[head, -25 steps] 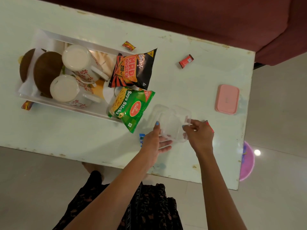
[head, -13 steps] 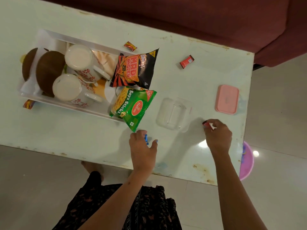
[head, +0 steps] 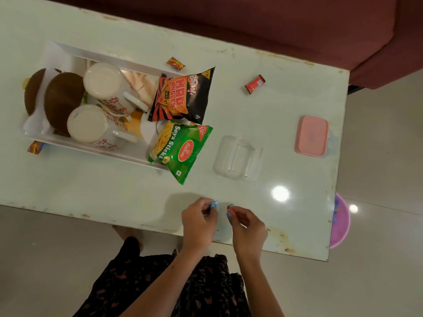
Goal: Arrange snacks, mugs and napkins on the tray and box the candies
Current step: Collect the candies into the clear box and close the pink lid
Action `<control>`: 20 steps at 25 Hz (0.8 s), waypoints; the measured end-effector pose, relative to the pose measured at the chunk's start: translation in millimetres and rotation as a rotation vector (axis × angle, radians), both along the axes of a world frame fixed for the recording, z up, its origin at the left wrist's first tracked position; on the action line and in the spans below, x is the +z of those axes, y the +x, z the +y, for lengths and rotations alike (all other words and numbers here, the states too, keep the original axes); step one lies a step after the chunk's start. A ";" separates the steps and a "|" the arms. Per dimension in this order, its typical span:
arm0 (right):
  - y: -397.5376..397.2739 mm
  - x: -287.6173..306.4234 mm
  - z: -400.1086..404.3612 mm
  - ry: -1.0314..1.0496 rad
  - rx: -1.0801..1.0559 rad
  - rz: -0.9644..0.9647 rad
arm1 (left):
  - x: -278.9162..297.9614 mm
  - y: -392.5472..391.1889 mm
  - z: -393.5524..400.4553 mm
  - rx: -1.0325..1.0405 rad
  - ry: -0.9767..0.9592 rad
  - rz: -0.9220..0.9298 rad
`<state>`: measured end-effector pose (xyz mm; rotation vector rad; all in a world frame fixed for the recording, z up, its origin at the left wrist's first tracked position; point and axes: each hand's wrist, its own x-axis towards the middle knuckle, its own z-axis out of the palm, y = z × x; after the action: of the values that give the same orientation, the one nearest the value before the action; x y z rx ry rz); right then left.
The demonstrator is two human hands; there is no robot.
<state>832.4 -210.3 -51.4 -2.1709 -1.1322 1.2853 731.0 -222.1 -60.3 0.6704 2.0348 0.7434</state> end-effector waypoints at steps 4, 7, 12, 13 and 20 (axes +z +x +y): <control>-14.9 29.1 25.9 0.137 -0.277 0.131 | 26.5 19.2 34.0 0.207 0.105 -0.271; -18.6 43.2 59.0 0.231 -0.323 0.145 | 42.6 26.8 65.2 0.228 0.178 -0.360; -10.9 42.4 91.6 0.171 -0.189 0.078 | 48.5 27.9 76.3 0.122 0.099 -0.264; -9.6 41.4 93.0 0.164 -0.185 0.053 | 46.9 25.1 69.3 0.131 0.099 -0.270; -3.9 44.3 72.4 0.208 -0.163 -0.021 | 35.9 -24.7 -32.4 0.377 -0.008 -0.257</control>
<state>828.6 -137.9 -7.1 -2.0789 -1.0239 1.0301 706.2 -254.5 -24.3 0.1714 1.9412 0.9826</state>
